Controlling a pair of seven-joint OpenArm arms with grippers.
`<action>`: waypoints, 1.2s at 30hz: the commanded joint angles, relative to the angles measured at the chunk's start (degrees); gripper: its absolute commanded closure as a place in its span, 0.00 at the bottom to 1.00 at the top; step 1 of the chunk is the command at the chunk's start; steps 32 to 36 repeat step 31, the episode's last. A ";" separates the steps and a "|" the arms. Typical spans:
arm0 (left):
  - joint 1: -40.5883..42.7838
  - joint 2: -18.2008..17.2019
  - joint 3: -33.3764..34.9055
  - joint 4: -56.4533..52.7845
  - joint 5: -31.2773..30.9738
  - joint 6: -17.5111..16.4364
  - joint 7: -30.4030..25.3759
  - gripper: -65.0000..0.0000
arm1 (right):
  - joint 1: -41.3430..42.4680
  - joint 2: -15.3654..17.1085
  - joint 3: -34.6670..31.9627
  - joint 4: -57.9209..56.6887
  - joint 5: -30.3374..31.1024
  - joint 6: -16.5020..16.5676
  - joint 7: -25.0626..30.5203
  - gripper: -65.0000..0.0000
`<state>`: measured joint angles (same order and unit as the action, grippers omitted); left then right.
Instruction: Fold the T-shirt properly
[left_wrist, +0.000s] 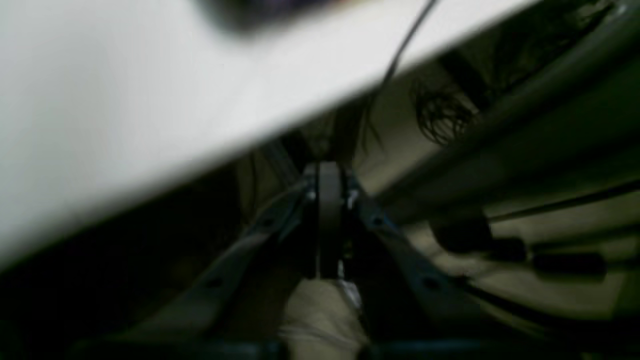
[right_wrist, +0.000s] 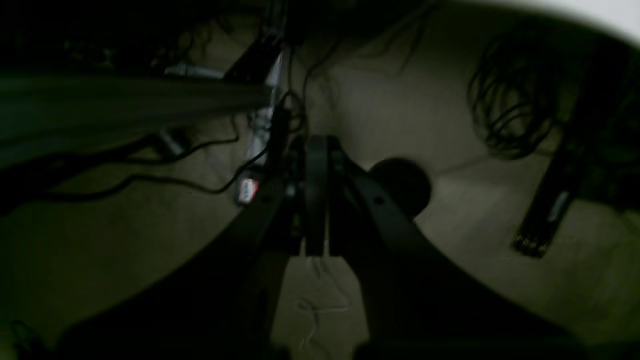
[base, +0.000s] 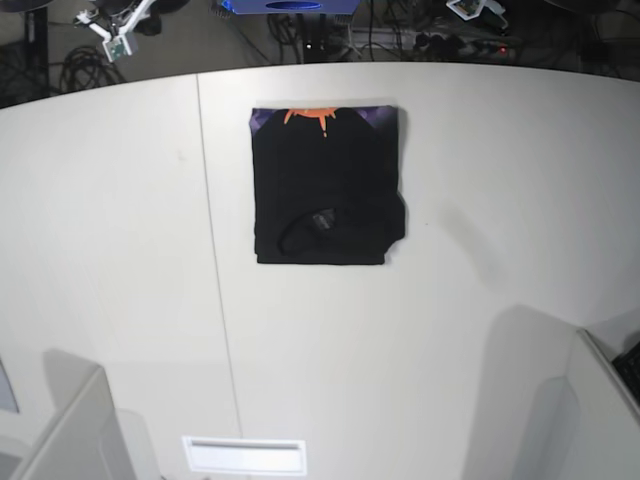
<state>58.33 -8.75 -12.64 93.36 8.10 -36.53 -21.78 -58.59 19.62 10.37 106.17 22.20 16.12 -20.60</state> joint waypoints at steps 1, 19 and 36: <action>0.80 -0.17 0.56 -2.77 -0.49 -0.43 -1.38 1.00 | -0.36 -0.23 0.22 -1.60 -0.17 0.01 0.51 1.00; -36.13 -5.27 12.60 -86.02 -0.58 -0.43 -18.70 1.00 | 31.20 -14.74 -9.10 -81.33 -15.56 -0.16 23.19 1.00; -42.46 -2.89 12.60 -84.97 -0.49 10.20 -4.46 1.00 | 40.43 -20.19 -9.27 -101.20 -16.44 -0.16 36.20 1.00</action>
